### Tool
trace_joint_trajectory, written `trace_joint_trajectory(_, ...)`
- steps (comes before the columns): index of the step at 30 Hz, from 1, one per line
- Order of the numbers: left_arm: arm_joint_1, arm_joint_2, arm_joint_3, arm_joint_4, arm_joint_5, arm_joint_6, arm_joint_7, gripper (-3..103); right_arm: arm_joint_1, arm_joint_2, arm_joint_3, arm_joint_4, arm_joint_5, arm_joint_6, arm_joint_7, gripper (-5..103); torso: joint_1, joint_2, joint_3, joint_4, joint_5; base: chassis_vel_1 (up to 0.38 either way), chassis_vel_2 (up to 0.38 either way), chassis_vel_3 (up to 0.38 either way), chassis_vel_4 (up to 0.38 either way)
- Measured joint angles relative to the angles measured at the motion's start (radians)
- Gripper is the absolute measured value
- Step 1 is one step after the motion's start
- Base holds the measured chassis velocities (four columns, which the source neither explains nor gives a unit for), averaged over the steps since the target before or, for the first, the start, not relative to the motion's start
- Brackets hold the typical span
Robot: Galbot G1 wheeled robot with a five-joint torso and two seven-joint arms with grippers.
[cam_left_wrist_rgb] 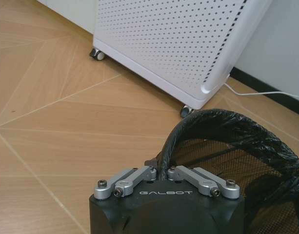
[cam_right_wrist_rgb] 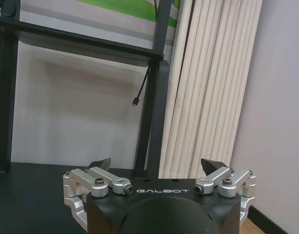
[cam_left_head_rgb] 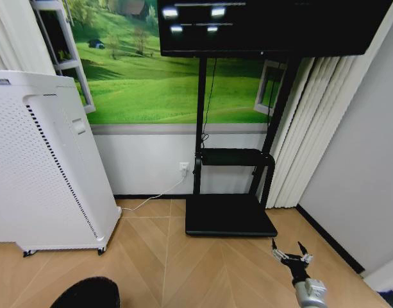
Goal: Pick up the trash bin and place the garbage on the floor into it.
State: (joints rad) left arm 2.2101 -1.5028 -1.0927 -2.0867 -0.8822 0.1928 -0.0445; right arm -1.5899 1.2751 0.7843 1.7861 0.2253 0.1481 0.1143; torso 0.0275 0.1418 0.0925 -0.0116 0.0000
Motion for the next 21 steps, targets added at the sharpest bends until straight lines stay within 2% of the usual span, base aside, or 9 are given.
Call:
trace_joint_trajectory(4,0.008,-0.008,0.001,0.012,0.006,-0.023,0.012,5,0.012,-0.001,-0.005,-0.008,0.000,-0.004,0.001,100,0.000,0.000,0.000,0.0002,0.0000,0.000,0.000,0.000,0.000)
trace_joint_trajectory(8,-0.006,-0.011,0.005,0.006,0.008,-0.092,0.073,5,0.022,-0.002,-0.019,-0.014,-0.006,-0.006,-0.005,100,0.000,0.000,0.000,-0.0004,0.0000,0.000,0.000,0.000,0.000)
trace_joint_trajectory(21,-0.035,-0.019,0.013,-0.031,0.024,-0.084,0.064,5,0.003,0.001,-0.022,-0.009,-0.012,0.011,-0.017,100,0.000,0.000,0.000,-0.0002,0.0002,0.000,0.000,0.000,0.000)
